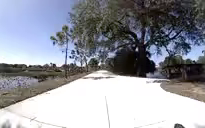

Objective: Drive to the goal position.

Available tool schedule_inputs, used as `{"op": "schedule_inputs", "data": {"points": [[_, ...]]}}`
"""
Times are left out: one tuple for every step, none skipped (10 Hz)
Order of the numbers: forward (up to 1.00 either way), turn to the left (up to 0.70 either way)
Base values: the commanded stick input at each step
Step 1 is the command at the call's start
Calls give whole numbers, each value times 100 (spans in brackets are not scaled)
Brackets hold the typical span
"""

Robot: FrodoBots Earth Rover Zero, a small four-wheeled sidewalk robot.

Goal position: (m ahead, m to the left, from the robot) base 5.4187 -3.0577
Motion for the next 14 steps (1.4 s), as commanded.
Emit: {"op": "schedule_inputs", "data": {"points": [[100, 0], [100, 0], [100, 0], [100, 0], [100, 0], [100, 0], [100, 0], [100, 0], [100, 0], [100, 0], [100, 0], [100, 0], [100, 0], [100, 0]]}}
